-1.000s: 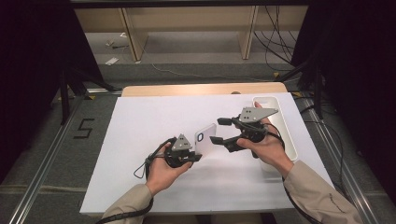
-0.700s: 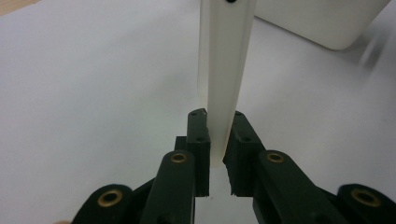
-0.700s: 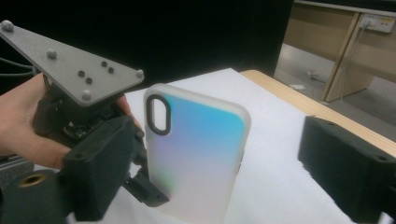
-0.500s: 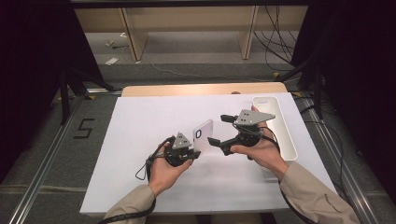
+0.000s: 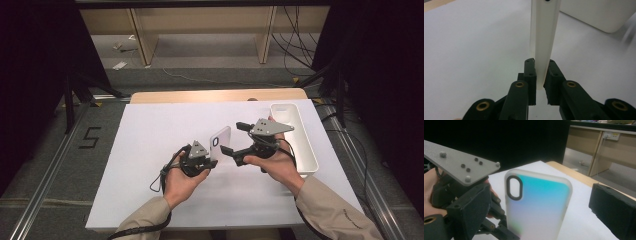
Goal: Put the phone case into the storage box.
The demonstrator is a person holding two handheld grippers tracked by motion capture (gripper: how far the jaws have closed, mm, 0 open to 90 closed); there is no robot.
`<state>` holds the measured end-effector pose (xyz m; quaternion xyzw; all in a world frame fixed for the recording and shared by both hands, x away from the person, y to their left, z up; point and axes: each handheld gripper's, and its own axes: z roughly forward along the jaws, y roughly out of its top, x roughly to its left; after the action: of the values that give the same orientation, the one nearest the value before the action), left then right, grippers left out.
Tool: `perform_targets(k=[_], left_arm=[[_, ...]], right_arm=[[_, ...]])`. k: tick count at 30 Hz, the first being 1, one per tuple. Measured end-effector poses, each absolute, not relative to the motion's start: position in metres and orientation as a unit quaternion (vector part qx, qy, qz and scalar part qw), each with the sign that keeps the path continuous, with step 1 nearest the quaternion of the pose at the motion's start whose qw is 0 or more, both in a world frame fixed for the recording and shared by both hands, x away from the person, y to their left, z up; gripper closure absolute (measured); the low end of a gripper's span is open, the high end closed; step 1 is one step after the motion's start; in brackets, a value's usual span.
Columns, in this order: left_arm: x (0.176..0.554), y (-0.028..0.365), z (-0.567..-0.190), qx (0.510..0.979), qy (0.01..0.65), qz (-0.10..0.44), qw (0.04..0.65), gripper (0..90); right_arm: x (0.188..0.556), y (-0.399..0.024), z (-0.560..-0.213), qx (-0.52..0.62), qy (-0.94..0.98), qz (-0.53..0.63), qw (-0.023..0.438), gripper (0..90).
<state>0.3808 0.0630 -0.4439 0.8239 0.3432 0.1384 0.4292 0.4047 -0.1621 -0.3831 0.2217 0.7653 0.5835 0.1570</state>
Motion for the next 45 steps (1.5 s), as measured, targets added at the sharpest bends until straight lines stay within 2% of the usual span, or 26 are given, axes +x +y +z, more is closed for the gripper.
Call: perform_targets(k=[20,34,45], left_arm=[[0.379,0.051,-0.443,0.826,0.341,0.137,0.429,80.8],[0.378,0.047,-0.443,0.825,0.337,0.139,0.432,80.8],[0.377,0.046,-0.442,0.825,0.335,0.142,0.432,80.7]], right_arm=[[0.401,-0.151,-0.391,0.240,0.758,0.581,0.175,4.7],[0.400,-0.150,-0.394,0.265,0.743,0.582,0.198,14.8],[0.400,-0.149,-0.395,0.271,0.738,0.585,0.199,17.5]])
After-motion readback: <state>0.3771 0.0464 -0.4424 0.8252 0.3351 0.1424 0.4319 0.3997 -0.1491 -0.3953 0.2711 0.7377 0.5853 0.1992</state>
